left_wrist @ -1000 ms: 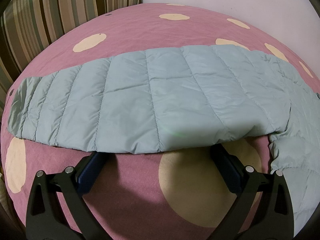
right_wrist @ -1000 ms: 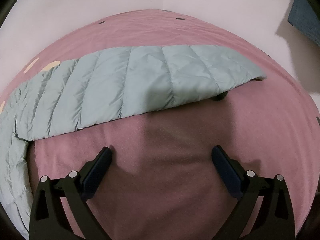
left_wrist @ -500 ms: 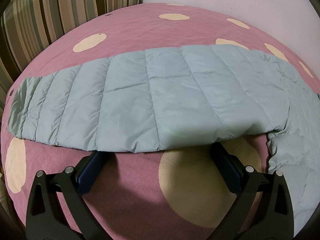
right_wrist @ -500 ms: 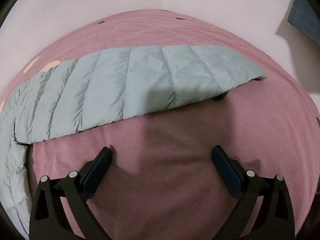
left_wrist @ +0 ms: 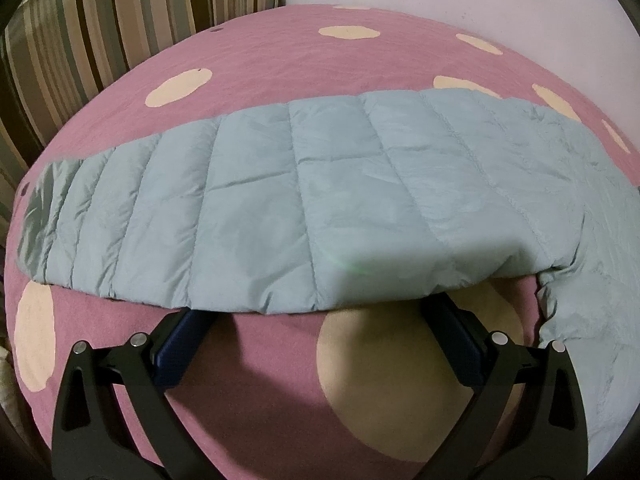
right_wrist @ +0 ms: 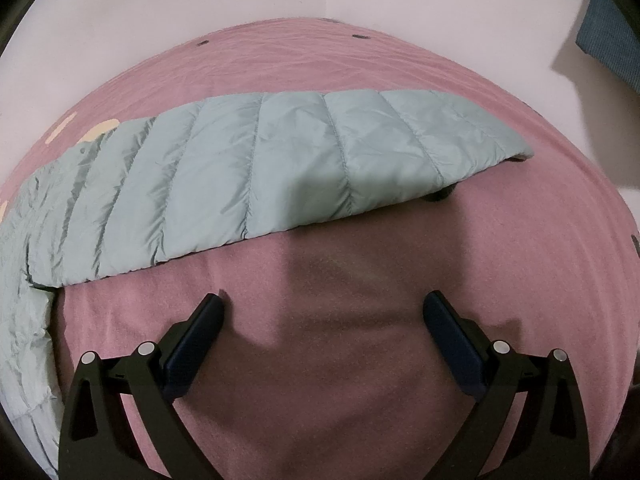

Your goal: Fold large clothes

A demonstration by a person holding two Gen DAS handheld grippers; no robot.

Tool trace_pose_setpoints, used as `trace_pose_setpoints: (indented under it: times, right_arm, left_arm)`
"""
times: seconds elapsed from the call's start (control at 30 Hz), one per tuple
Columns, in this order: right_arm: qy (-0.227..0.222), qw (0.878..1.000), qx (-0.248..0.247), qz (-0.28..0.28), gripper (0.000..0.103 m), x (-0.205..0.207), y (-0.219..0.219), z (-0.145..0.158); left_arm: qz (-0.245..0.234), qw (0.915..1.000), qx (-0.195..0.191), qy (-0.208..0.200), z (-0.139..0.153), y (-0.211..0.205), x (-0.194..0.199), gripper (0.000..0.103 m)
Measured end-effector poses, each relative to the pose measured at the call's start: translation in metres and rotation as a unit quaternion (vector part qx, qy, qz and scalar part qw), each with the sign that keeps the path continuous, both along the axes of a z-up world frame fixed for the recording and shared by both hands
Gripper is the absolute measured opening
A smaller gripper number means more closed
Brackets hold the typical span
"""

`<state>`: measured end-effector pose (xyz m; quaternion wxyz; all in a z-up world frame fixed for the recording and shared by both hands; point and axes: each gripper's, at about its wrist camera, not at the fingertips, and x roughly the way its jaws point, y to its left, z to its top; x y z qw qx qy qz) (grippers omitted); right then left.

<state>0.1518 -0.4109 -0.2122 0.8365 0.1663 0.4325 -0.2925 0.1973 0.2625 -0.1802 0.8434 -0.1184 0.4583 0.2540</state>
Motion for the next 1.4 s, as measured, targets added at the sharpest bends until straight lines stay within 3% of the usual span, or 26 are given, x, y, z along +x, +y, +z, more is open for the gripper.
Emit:
trace_pose_setpoints:
  times: [0.13,0.23,0.37,0.57,0.7,0.83,1.17,1.4]
  right_arm:
    - [0.0,1.0,0.004,0.005,0.098,-0.01,0.002,0.009]
    - [-0.016,1.0,-0.015,0.0,0.098,-0.03,0.019,0.036]
    - [-0.071,0.996,-0.047,0.033,0.098,-0.066,0.066,0.093]
    - [-0.116,0.983,-0.068,0.123,0.098,-0.096,0.154,0.147]
    - [-0.122,0.975,-0.067,0.172,0.098,-0.107,0.198,0.164]
    - [-0.138,0.966,-0.06,0.211,0.098,-0.125,0.232,0.177]
    - [-0.165,0.952,-0.081,0.244,0.098,-0.156,0.271,0.192]
    - [-0.172,0.95,-0.084,0.246,0.098,-0.167,0.272,0.196]
  left_arm:
    - [0.01,0.9999,0.008,-0.01,0.016,0.007,-0.02,0.101]
    - [0.007,0.9983,0.039,-0.044,0.054,-0.001,-0.051,0.101]
    - [-0.036,0.9932,0.071,-0.085,0.118,-0.041,-0.093,0.101]
    - [-0.095,0.9865,0.064,-0.117,0.169,-0.118,-0.137,0.101]
    - [-0.149,0.982,0.045,-0.108,0.183,-0.171,-0.157,0.101]
    - [-0.168,0.9771,0.045,-0.122,0.193,-0.198,-0.177,0.101]
    - [-0.192,0.9702,0.032,-0.144,0.198,-0.219,-0.208,0.101]
    - [-0.217,0.9646,0.03,-0.147,0.199,-0.23,-0.216,0.101]
